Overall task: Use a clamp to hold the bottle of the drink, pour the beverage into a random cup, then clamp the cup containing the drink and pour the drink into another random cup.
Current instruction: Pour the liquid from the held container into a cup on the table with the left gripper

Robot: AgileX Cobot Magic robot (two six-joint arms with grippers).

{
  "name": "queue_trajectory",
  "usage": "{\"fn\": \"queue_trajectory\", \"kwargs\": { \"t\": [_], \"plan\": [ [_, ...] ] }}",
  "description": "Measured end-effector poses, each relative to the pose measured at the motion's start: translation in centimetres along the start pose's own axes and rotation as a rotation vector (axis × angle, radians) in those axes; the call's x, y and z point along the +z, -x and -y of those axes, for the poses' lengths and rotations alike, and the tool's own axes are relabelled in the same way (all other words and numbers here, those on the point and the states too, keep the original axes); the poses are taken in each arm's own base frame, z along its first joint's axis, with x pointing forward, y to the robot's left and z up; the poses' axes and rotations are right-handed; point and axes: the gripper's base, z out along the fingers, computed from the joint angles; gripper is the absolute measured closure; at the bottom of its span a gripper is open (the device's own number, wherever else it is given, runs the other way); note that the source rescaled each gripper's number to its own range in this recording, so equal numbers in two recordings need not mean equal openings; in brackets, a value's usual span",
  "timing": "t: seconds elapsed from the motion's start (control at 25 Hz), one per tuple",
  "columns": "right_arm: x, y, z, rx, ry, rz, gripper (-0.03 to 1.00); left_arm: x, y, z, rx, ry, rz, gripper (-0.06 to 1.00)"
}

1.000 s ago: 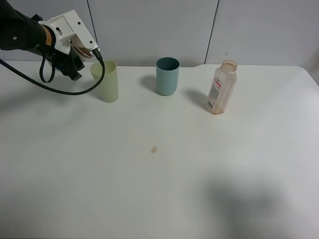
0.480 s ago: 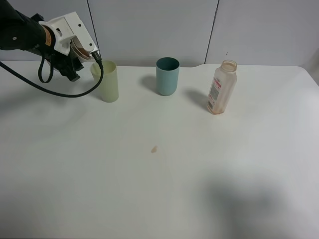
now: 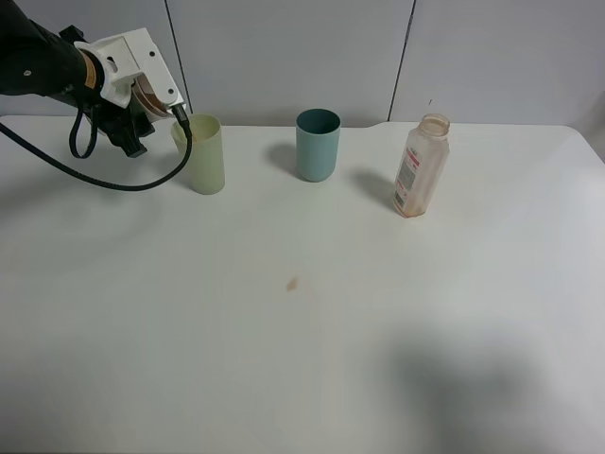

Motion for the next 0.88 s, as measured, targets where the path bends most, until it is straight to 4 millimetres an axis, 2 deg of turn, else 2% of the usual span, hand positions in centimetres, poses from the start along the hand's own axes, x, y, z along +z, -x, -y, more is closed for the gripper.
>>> {"fn": "queue_trajectory", "kwargs": {
  "t": [0.64,0.88],
  "plan": [
    [0.0,0.0,0.0,0.0,0.0,0.0,-0.03,0.0,0.0,0.0,0.055,-0.001,-0.006,0.9],
    [0.0,0.0,0.0,0.0,0.0,0.0,-0.03,-0.2,0.5,-1.1,0.055,0.027,-0.007,0.9]
  ]
}}
